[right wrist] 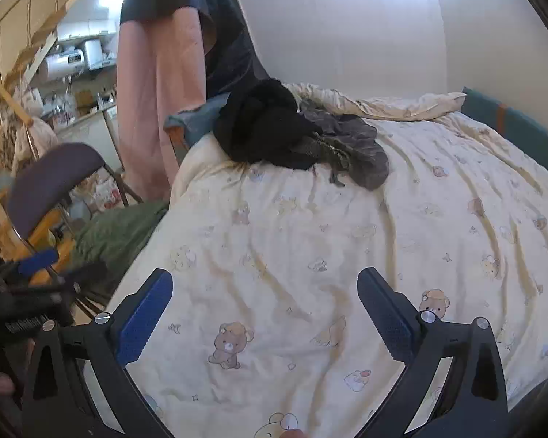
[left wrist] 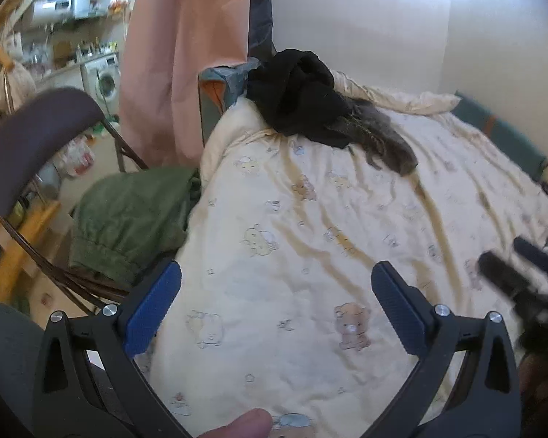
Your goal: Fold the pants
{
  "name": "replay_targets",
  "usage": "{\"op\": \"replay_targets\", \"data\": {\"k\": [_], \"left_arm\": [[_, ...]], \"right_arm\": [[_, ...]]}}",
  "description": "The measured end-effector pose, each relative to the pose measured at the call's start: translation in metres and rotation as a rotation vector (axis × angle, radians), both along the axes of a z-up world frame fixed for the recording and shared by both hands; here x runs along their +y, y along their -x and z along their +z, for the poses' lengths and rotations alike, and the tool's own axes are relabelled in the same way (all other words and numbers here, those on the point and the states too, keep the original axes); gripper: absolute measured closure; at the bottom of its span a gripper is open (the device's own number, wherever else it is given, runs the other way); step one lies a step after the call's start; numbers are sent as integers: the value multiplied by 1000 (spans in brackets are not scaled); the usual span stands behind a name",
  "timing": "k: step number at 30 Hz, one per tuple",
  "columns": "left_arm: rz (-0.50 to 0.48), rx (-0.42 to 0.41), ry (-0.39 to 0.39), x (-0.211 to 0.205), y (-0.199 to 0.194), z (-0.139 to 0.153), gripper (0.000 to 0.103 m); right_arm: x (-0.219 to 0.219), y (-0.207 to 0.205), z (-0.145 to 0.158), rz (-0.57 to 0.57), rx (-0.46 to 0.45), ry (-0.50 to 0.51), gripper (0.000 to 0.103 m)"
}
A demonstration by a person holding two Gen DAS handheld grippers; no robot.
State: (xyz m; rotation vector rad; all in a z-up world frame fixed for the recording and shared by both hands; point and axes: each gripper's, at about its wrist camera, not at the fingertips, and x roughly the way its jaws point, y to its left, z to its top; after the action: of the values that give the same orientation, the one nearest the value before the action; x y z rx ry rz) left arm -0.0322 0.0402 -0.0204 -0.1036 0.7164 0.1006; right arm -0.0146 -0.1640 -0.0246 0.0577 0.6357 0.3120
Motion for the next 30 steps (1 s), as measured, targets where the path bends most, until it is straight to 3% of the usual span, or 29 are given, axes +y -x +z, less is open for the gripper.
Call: {"op": "replay_targets", "data": {"k": [5,8,11,30], "left_arm": [[-10,-20,14,-1,3,3,0],[-8,-56,-51,-5,7,6,0],[-27,-29,3,-1,4,3,0],[-56,-36,23,-6,1,2,0]], "right_arm": [[0,-2,-4,-15,6,7,0],[-8,-6,-6,-39,32,-14,0],[-12,-7,-5,-58,28,-22,0],[-16,-4,-1,-69,7,9,0]]}}
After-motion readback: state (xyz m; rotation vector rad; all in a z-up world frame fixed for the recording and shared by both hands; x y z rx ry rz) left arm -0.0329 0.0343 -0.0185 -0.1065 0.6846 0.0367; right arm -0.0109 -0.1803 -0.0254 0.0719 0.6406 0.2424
